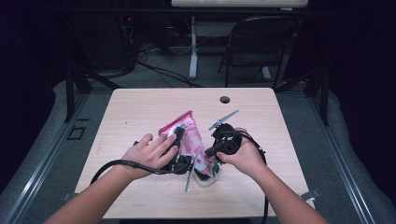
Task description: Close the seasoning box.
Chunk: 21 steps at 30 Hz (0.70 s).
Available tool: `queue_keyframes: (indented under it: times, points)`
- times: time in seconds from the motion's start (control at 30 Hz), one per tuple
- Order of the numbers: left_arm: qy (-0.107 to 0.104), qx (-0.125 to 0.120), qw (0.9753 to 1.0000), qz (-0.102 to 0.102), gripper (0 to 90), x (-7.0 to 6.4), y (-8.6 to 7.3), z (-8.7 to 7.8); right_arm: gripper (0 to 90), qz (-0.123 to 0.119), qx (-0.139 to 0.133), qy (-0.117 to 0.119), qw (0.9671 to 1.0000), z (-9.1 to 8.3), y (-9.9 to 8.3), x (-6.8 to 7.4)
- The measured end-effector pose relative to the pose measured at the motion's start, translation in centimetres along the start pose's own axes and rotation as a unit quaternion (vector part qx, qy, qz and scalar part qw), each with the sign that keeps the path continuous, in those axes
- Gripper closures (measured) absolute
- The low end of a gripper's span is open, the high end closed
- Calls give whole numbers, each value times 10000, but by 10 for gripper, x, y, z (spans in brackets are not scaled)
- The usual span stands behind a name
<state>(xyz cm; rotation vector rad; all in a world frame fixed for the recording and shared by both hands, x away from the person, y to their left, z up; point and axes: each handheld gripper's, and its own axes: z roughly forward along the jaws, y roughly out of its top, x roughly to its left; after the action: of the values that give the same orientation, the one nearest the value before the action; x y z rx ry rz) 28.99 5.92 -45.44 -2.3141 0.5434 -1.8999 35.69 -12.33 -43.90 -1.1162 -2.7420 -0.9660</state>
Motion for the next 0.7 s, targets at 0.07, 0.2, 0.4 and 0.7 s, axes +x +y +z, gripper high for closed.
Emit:
queue_keyframes:
  times: [0.07,0.2,0.4,0.7]
  points:
    - [-6,-6,10000,-21,782,0,0,0,900,-18,0,-14,10000,0,0,1]
    - [25,-10,10000,-45,788,1,0,0,900,-49,28,-8,10000,-1,0,1]
    - [9,-2,10000,-53,793,1,0,0,899,-50,55,23,10000,-3,0,0]
    - [-17,-6,10000,-46,795,1,0,0,898,16,-6,41,10000,-3,-2,-1]
